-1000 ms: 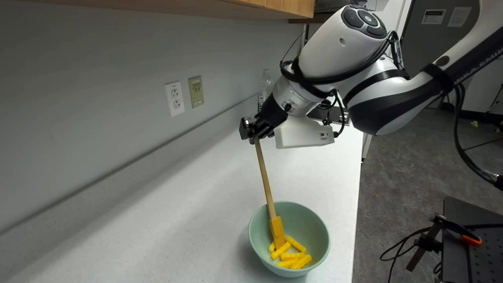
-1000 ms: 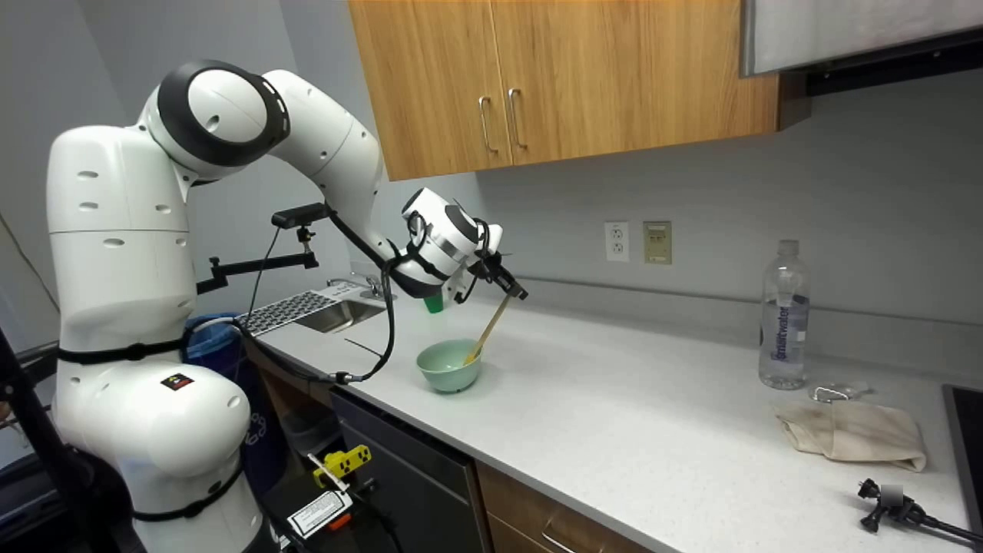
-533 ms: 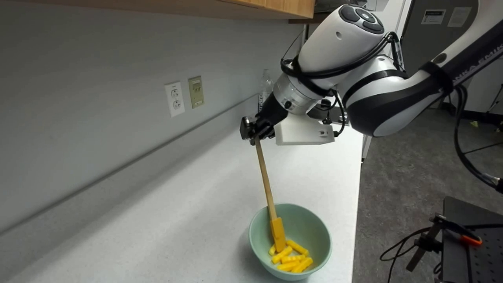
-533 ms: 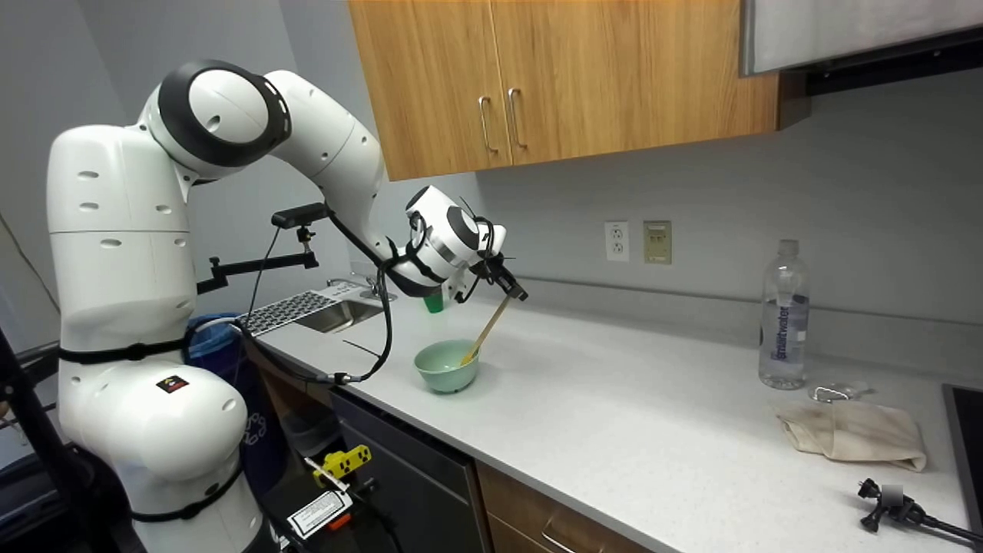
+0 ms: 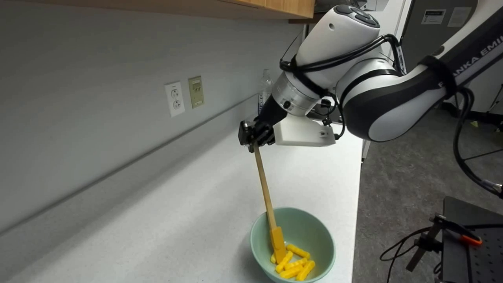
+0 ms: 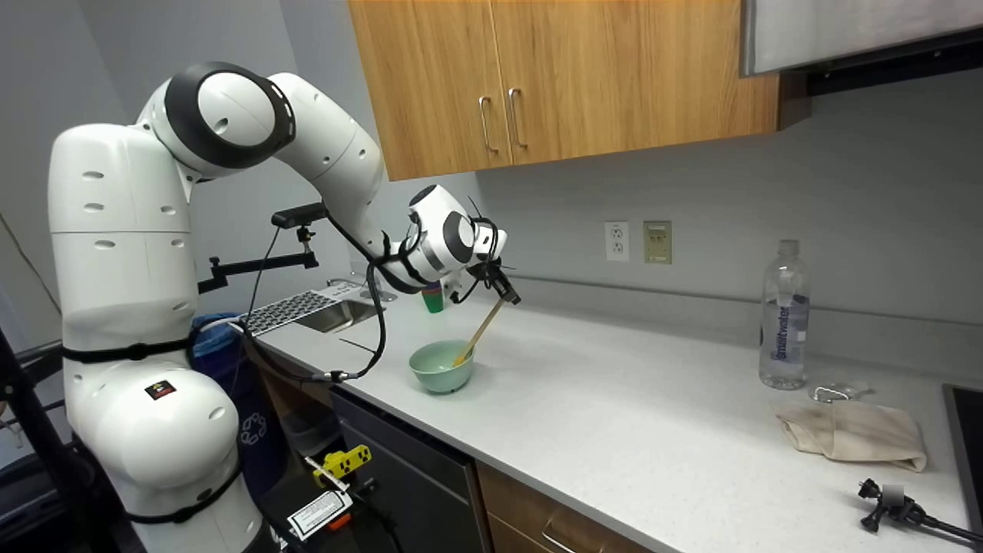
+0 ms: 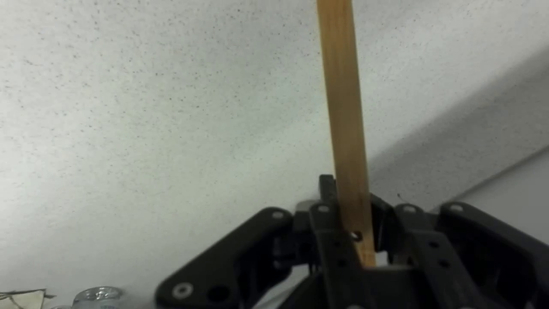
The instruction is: Mix in the bowl with the spatula
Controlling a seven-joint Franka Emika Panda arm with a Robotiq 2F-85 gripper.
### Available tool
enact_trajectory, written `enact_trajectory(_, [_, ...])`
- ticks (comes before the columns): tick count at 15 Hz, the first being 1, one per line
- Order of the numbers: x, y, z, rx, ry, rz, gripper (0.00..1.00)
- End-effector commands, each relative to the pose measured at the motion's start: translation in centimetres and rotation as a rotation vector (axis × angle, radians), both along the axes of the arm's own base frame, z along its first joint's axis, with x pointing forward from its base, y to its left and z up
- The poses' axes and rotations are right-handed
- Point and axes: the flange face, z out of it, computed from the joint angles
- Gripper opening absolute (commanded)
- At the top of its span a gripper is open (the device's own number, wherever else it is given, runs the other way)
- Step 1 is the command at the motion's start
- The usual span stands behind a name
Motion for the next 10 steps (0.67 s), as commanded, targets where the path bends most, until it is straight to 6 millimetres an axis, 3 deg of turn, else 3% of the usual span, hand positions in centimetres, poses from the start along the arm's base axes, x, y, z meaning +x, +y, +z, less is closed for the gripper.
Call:
enact_trajectory(1, [0.04, -0.71, 1.09, 0.004, -0.007, 0.007, 0.02])
enact_trajectory(2, [0.14, -0.87, 1.16, -0.002, -0.008, 0.003, 0.02])
enact_trajectory(3, [0.15, -0.92, 1.11, -0.003, -0.003, 0.002, 0.34])
enact_trajectory(5, [0.18, -1.04, 1.05, -0.002, 0.0, -0.001, 0.42])
enact_trajectory(10, [-0.02, -0.62, 1.3, 0.002, 0.005, 0.002, 0.8])
